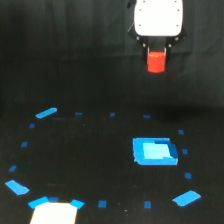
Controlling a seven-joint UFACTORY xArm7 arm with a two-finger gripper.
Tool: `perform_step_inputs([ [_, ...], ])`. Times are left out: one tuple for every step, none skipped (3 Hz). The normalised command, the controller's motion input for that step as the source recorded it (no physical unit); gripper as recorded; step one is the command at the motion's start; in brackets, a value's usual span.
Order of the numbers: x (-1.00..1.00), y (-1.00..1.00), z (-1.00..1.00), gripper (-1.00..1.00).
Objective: Pick up the red object from the table
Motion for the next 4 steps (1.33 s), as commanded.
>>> perform_step_inputs([
  [-0.83,0.02,-0.17,-1.00],
  [-0.22,0.27,0.44,-1.00],
  [0.06,0.18,0.26,-1.00],
  [-0.10,-0.16,0.36,-0.97],
])
